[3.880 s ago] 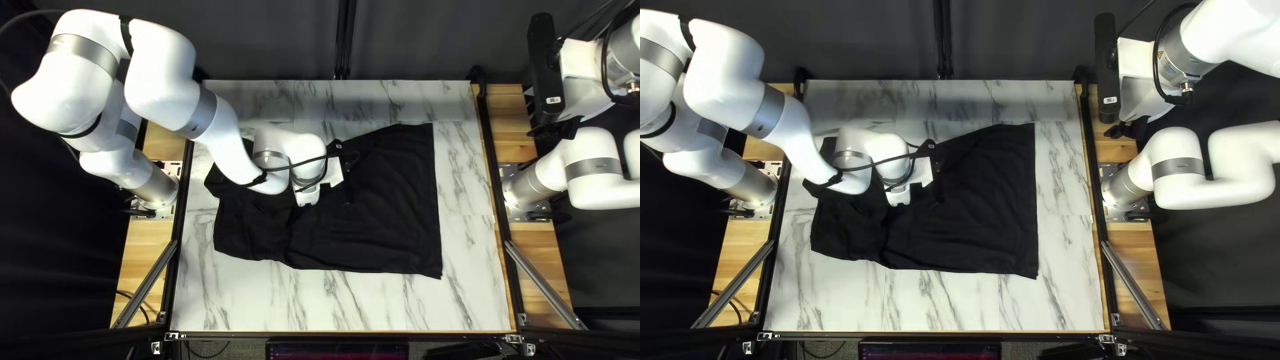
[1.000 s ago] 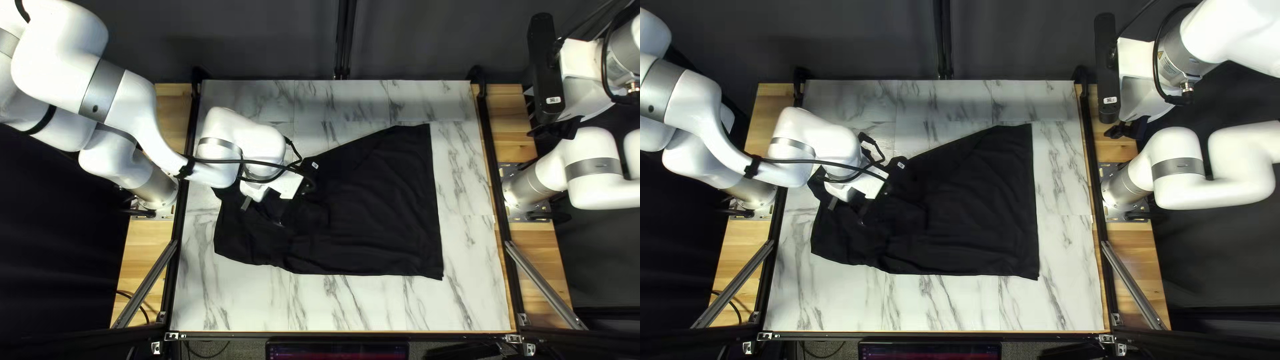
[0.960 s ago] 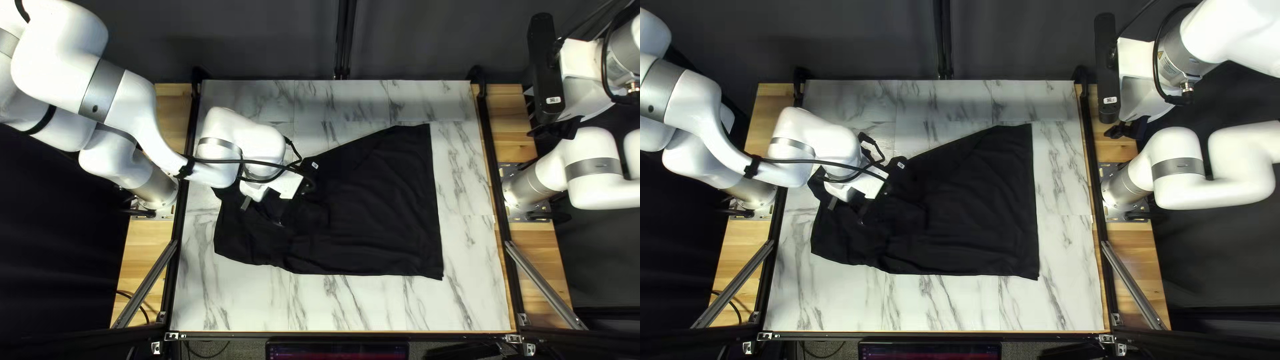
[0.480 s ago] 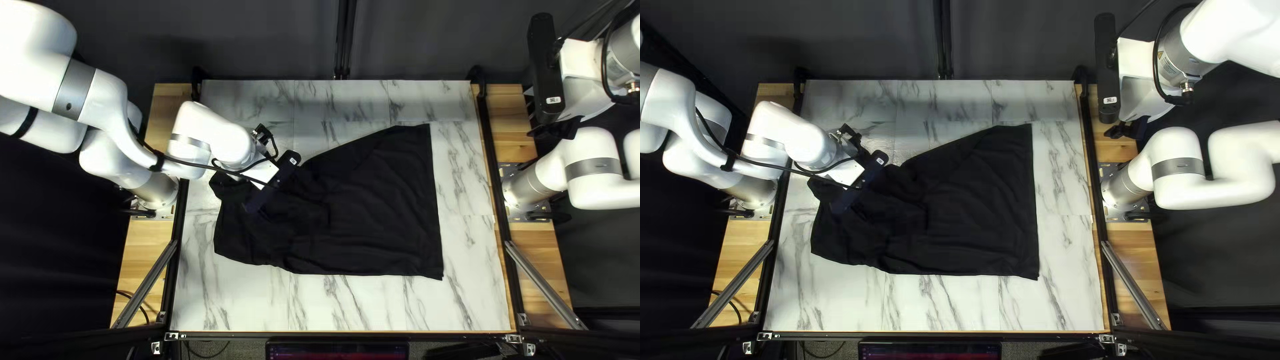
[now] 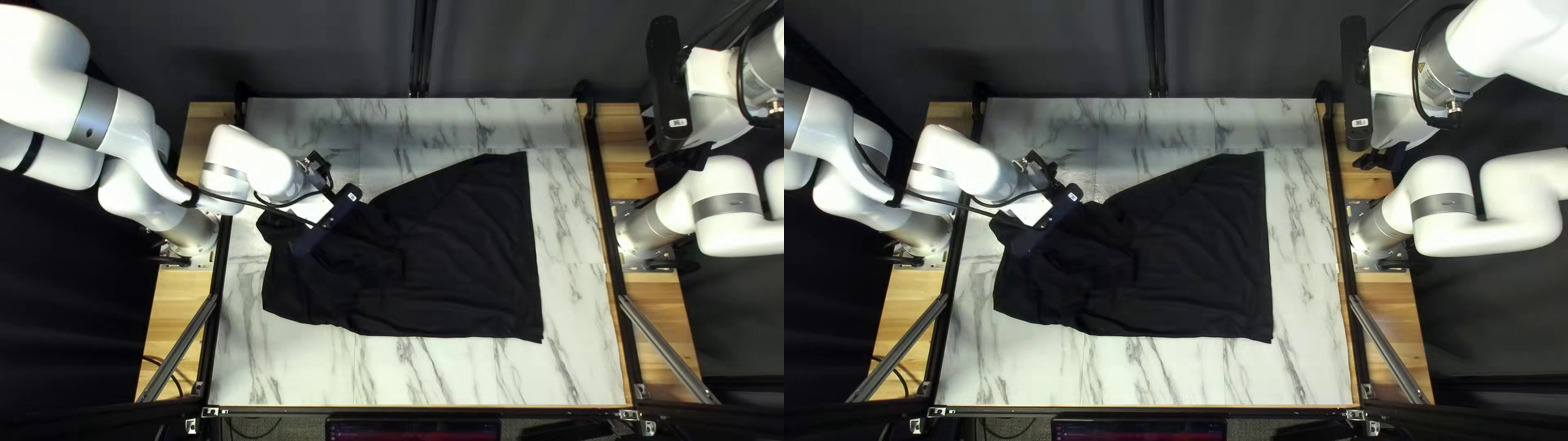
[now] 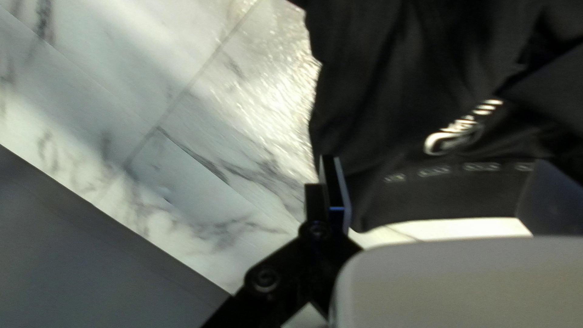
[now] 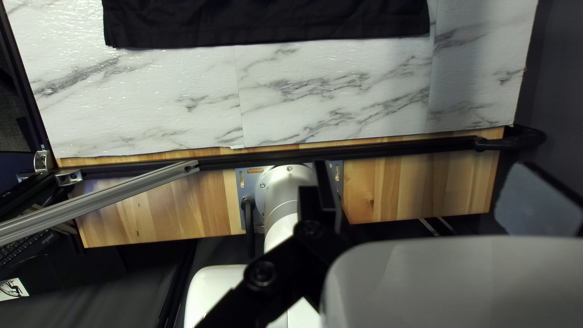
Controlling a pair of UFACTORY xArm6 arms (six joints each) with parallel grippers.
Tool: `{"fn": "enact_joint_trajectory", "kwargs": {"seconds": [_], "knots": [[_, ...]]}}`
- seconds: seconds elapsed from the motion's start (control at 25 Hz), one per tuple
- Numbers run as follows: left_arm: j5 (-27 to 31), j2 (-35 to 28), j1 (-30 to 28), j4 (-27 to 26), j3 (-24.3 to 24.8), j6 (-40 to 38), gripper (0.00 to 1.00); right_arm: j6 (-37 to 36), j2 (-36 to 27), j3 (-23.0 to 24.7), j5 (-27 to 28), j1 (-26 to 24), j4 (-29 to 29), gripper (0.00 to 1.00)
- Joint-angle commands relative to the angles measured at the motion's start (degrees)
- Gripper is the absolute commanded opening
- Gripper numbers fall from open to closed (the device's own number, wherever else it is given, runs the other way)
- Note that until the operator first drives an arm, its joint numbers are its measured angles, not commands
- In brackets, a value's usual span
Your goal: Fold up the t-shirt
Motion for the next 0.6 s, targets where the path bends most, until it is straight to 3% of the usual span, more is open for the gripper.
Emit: {"fn": "enact_joint_trajectory", "kwargs": {"seconds": [0.04,0.44,0.52,0.56,0.6], "knots": [[-2.7,1.8,-0.1,1.5,0.1,0.0,1.0,0.0,0.0,0.0,0.0,0.0,0.0,1.0],[-7.5,4.2,1.8,4.0,1.8,-0.2,0.97,0.0,0.0,0.0,0.0,0.0,0.0,1.0],[-8.9,5.3,2.8,4.8,2.0,-0.3,0.89,0.0,0.0,0.0,0.0,0.0,0.0,1.0],[-9.5,5.7,3.2,5.2,2.1,-0.5,0.73,0.0,0.0,0.0,0.0,0.0,0.0,1.0],[-10.0,6.0,3.5,5.5,2.3,-0.6,0.73,0.0,0.0,0.0,0.0,0.0,0.0,1.0]]}}
